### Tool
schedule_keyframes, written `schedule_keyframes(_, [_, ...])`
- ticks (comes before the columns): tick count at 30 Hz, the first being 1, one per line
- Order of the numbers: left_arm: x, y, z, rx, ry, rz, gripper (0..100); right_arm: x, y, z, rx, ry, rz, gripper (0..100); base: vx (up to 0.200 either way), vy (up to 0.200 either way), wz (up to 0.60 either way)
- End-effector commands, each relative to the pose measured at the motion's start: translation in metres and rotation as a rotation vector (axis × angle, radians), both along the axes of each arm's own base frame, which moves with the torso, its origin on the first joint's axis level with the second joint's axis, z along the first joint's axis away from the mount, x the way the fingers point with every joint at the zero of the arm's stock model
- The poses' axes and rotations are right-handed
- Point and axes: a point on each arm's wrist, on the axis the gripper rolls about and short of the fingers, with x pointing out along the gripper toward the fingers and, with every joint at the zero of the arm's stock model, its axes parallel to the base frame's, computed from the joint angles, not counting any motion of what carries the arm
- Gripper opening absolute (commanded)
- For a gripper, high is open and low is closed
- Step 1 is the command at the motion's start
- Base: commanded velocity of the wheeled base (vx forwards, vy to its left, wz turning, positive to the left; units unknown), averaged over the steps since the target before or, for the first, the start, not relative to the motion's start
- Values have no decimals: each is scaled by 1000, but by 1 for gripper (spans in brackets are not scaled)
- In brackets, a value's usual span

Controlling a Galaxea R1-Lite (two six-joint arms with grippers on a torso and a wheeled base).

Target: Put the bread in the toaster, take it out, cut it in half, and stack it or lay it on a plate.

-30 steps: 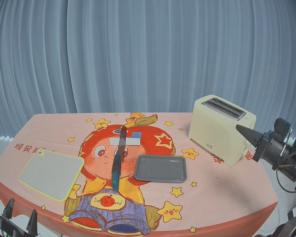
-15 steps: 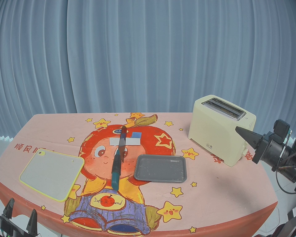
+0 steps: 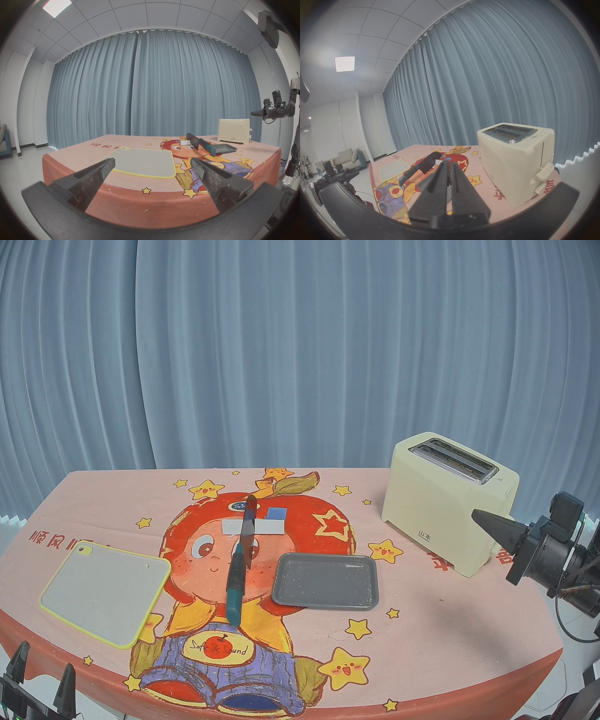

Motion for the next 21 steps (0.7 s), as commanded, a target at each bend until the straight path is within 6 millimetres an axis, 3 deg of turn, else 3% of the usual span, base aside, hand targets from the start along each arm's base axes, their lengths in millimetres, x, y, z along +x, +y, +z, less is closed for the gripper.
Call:
schedule_keyframes(1, [1,0,-5,-1,19,1,100,-4,4,-5,-10,18,26,0,0,0,0])
schedule_keyframes(21, [1,0,-5,-1,19,1,100,-6,1,-14,-29,49,5,0,0,0,0])
